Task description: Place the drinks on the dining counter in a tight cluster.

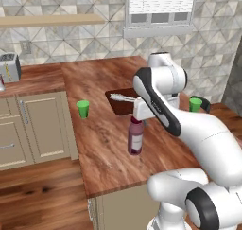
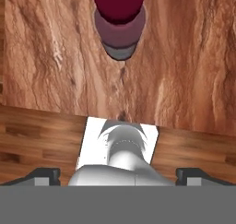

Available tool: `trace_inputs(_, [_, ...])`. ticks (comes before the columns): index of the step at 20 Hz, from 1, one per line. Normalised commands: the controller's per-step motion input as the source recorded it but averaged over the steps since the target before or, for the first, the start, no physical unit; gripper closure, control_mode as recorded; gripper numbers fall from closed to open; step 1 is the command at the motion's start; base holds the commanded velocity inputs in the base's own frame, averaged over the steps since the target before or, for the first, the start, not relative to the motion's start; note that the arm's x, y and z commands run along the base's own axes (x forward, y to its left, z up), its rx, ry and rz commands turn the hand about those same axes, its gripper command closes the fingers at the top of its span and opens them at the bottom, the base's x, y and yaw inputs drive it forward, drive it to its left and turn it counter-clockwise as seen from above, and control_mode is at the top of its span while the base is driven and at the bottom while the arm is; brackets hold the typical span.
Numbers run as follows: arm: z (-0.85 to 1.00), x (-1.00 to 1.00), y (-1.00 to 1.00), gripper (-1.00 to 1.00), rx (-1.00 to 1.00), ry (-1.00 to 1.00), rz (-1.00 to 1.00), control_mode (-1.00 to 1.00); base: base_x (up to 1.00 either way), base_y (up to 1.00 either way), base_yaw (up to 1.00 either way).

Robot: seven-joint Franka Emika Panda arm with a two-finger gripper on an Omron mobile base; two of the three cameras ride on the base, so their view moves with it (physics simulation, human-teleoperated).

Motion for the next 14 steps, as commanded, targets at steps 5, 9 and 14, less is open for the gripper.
trace_inputs(5, [0.00, -0.01, 0.00, -1.00, 0.00, 0.00, 0.00, -1.00, 0.00, 0.00, 0.00])
trace_inputs(9, [0.00, -0.48, 0.00, -1.00, 0.00, -0.06, 0.00, -1.00, 0.00, 0.00, 0.00])
trace_inputs(14, [0.00, -0.39, 0.00, -1.00, 0.00, -0.02, 0.00, 1.00, -0.30, 0.00, 0.00])
